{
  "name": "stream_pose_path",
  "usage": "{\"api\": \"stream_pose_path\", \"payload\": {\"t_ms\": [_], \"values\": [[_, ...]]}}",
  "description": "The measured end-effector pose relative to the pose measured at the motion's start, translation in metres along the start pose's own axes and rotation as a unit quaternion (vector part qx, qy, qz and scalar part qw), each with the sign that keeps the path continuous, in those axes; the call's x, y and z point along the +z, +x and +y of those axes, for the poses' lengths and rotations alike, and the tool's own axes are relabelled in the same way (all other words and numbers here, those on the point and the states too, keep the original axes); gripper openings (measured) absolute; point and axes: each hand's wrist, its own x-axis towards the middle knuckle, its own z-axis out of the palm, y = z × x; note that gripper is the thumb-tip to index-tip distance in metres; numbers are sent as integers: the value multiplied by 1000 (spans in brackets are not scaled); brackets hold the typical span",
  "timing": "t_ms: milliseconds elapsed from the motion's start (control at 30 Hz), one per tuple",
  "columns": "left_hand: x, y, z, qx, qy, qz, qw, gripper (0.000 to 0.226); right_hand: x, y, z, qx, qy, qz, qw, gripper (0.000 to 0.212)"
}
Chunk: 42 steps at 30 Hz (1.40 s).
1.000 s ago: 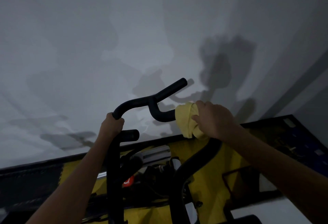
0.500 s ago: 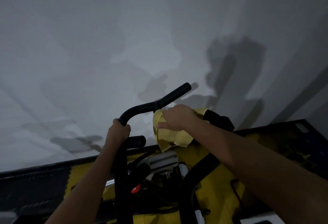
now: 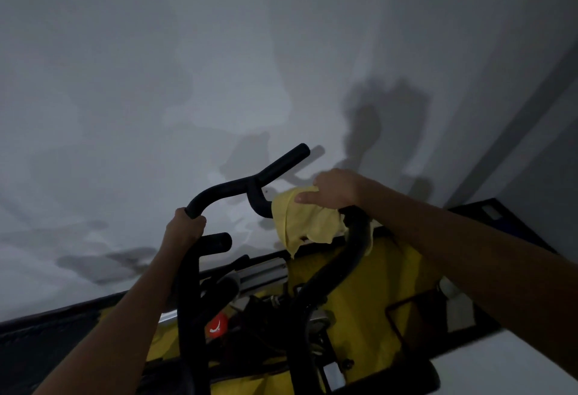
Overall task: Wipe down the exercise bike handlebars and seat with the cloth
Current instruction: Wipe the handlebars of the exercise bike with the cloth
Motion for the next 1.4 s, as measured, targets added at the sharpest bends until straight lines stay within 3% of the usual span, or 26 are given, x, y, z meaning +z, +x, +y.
{"api": "stream_pose_path", "payload": {"t_ms": [133,333,467,600,700,833,1067,1300,1400], "values": [[-1,-5,3,7,-15,1,1000,35,9,-22,3,67,136,62,987,73],[-4,-17,3,18,-41,-7,999,22,38,-64,-14,118,152,230,954,43],[-5,-22,2,22,-48,-9,999,18,54,-84,-26,142,146,263,943,49],[-6,-23,3,22,-42,-6,999,19,69,-101,-39,161,229,288,916,53],[-5,-22,3,22,-40,-5,999,18,84,-112,-51,143,231,346,898,54],[-5,-22,4,18,-37,-5,999,24,88,-115,-53,164,332,369,853,61],[-9,-23,7,3,-8,-13,1000,43,83,-113,-57,223,426,319,817,73],[-10,-32,15,-1,37,-8,999,52,94,-120,-72,232,480,354,768,76],[-11,-32,16,12,40,-3,999,52,106,-128,-87,229,476,368,765,73]]}}
